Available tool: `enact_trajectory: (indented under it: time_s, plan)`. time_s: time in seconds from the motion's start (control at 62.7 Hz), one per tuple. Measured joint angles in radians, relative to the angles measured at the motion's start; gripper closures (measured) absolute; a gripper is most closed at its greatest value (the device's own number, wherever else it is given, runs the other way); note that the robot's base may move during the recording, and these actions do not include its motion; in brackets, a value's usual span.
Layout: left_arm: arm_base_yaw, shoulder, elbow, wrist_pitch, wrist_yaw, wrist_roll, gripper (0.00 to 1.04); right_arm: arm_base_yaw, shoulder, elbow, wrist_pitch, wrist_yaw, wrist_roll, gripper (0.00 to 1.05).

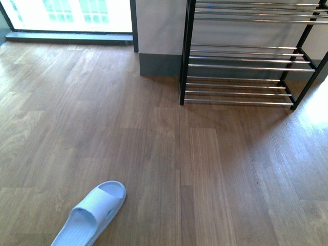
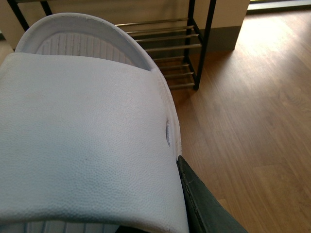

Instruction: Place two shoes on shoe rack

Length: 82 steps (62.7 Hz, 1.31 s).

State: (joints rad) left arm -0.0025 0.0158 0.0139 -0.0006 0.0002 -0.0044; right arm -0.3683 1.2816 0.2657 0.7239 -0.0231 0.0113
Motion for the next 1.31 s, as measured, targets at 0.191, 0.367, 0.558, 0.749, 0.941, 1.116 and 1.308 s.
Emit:
enact_trajectory:
  time_s: [0.191, 0.367, 0.558, 0.749, 0.941, 1.116, 1.308]
  plan:
    - [0.000, 0.000, 0.000, 0.000, 0.000, 0.000, 0.09, 0.001, 0.000, 0.000, 0.000, 0.000, 0.000, 1.03]
    - [0.000, 0.000, 0.000, 0.000, 0.000, 0.000, 0.09, 0.000, 0.000, 0.000, 0.000, 0.000, 0.000, 1.03]
    - [0.021, 0.328, 0.050, -0.043, -0.110, -0.120, 0.09, 0.001, 0.000, 0.000, 0.000, 0.000, 0.000, 1.03]
    - [0.001, 1.062, 0.095, 0.474, -0.015, -0.077, 0.09, 0.001, 0.000, 0.000, 0.000, 0.000, 0.000, 1.03]
    - [-0.088, 1.642, 0.239, 0.697, 0.060, 0.012, 0.09, 0.001, 0.000, 0.000, 0.000, 0.000, 0.000, 1.03]
    - [-0.125, 2.014, 0.382, 0.732, 0.051, 0.041, 0.09, 0.001, 0.000, 0.000, 0.000, 0.000, 0.000, 1.03]
    - [-0.156, 2.412, 0.565, 0.793, 0.027, -0.009, 0.09, 0.001, 0.000, 0.000, 0.000, 0.000, 0.000, 1.03]
